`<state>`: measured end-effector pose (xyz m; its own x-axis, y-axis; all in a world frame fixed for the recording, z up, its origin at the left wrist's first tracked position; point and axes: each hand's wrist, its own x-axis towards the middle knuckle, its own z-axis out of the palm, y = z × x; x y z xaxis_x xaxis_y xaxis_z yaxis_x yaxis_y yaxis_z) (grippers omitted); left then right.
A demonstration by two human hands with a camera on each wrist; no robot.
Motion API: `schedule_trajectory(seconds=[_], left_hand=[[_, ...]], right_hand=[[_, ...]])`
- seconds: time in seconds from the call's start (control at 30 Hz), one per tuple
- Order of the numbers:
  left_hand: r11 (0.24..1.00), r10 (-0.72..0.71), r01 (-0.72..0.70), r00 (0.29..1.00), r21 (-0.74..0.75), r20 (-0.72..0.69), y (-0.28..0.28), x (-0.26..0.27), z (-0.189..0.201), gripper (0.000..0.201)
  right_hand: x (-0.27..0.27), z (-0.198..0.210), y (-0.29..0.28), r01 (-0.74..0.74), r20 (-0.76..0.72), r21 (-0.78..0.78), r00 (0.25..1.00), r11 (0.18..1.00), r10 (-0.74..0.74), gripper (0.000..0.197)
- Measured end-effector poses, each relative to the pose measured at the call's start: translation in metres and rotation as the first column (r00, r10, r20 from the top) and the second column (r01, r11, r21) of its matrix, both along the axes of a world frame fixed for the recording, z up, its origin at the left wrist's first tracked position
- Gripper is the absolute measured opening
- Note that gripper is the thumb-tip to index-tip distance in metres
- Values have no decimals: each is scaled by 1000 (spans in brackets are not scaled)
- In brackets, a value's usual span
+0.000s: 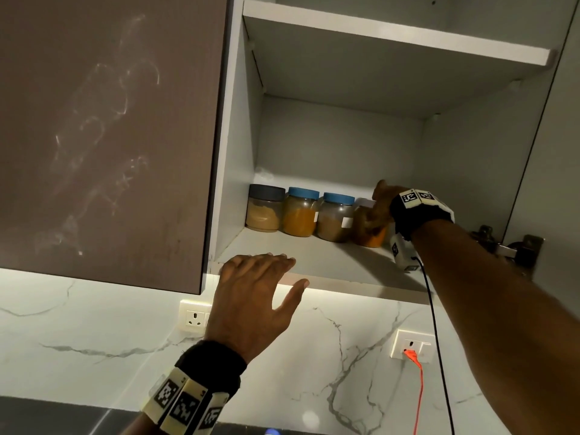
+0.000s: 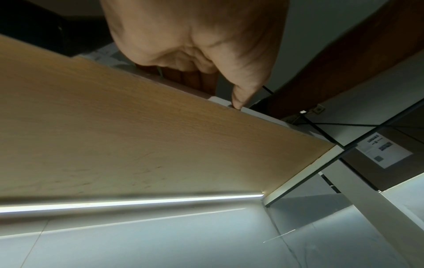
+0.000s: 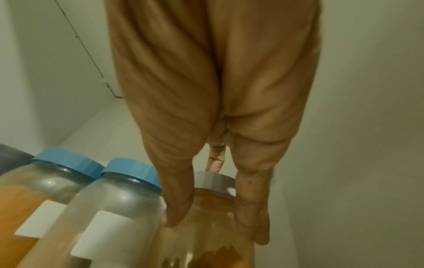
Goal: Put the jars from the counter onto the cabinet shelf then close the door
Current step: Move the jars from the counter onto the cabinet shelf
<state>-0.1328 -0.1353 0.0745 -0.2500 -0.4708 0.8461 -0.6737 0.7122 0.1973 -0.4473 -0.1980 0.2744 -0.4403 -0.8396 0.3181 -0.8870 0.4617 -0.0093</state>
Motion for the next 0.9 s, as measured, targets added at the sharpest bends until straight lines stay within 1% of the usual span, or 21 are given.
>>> schedule_trajectory(seconds=[0.07,0.13,0.2,0.23,0.3,0.37,0.4,0.47,0.5,0.53,0.57,0.6,0.63,0.67,0.7,0.73,0.77,0.8,0.83,0.87,0.9], left_hand=[[1000,-1,1,1000,2,7,1,0,1,53],[1000,0,0,1000,1,22,1,1,2,52],[1000,3,-3,999,0,33,2,2,4,52],[1000,4,-5,999,4,37,3,2,3,52],[1000,8,-8,999,-4,36,3,1,5,51],[1000,10,-10,999,-11,33,4,0,5,50],[1000,8,-7,999,-9,33,4,1,3,49],[1000,6,-6,999,-13,34,4,1,3,48],[1000,11,-10,999,-8,42,5,0,2,48],[1000,15,-15,999,-6,52,4,0,4,48],[1000,13,-13,998,2,63,6,0,1,48],[1000,6,-6,997,2,72,7,2,2,48],[1000,-4,4,996,-5,86,7,4,2,48],[1000,-18,19,995,-10,99,9,6,0,48],[999,-33,35,994,-17,108,10,9,0,48],[999,-48,50,993,-16,106,13,11,-3,49],[997,-71,72,993,-16,92,16,14,-6,51],[995,-100,102,992,-17,71,21,16,-10,53],[991,-134,135,990,-18,45,27,17,-17,56],[987,-158,158,987,-22,20,32,19,-26,58],[987,-157,157,988,-14,1,38,22,-39,59]], right_hand=[[-5,-2,-3,-4,30,-18,1000,1000,5,111],[-5,-1,3,6,88,-57,996,998,-1,125],[7,3,16,4,143,-102,990,995,11,133],[12,4,21,-2,169,-122,985,993,23,134],[27,14,30,-66,195,-218,975,974,109,123],[50,25,43,-161,172,-343,958,926,230,103],[66,24,54,-219,142,-405,944,888,297,92],[97,24,81,-314,73,-536,908,784,413,76],[108,16,93,-327,86,-604,880,727,467,70],[119,5,108,-355,101,-653,834,669,542,64],[126,-10,121,-370,158,-674,774,640,614,57],[136,-25,136,-382,245,-697,668,607,703,50],[143,-39,150,-378,313,-712,583,592,749,47],[153,-52,164,-410,314,-704,553,580,772,45],[162,-61,173,-466,237,-690,579,555,780,44],[171,-73,182,-547,137,-672,570,498,810,43],[179,-84,186,-616,67,-663,516,424,854,40],[185,-99,189,-653,59,-667,433,358,899,37],[185,-118,188,-664,80,-678,362,317,929,32],[184,-141,186,-662,123,-678,326,319,937,29],[183,-166,183,-647,195,-667,326,369,925,27]])
